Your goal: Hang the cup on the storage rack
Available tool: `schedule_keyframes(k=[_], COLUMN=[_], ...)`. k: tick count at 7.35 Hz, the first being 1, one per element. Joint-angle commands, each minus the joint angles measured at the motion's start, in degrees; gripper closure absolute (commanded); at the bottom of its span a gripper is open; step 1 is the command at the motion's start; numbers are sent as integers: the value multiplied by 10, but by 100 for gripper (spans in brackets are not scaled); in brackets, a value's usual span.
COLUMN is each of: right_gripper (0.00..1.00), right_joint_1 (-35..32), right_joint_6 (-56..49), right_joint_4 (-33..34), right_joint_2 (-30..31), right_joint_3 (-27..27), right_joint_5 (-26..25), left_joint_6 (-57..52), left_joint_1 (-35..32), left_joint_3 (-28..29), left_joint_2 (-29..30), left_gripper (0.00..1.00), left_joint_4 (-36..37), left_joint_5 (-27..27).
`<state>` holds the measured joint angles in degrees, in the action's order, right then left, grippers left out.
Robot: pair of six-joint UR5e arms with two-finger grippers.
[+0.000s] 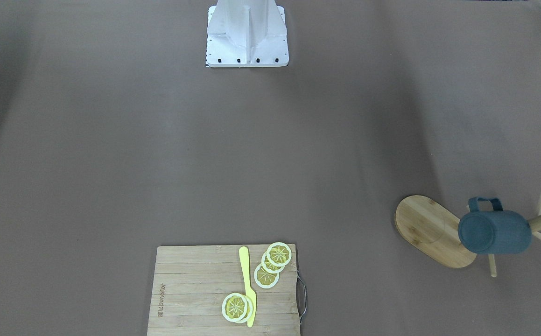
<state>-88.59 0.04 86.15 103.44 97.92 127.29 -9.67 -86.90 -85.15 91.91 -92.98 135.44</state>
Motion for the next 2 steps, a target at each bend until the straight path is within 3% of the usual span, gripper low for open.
schedule_keyframes(k=[1, 2], right_gripper=[0, 0], right_joint_1=[0, 0], right_joint_6=[0, 0], right_joint_4=[0, 0], right_joint_2=[1, 0], right_joint_3=[1, 2], right_joint_5=[1, 1], left_joint_6=[-1, -1], left_joint_1=[1, 0], left_joint_3=[-3, -3], left_joint_2=[-4, -5], left_gripper=[1, 1], left_joint_4=[-2, -3], left_joint_5=[0, 0])
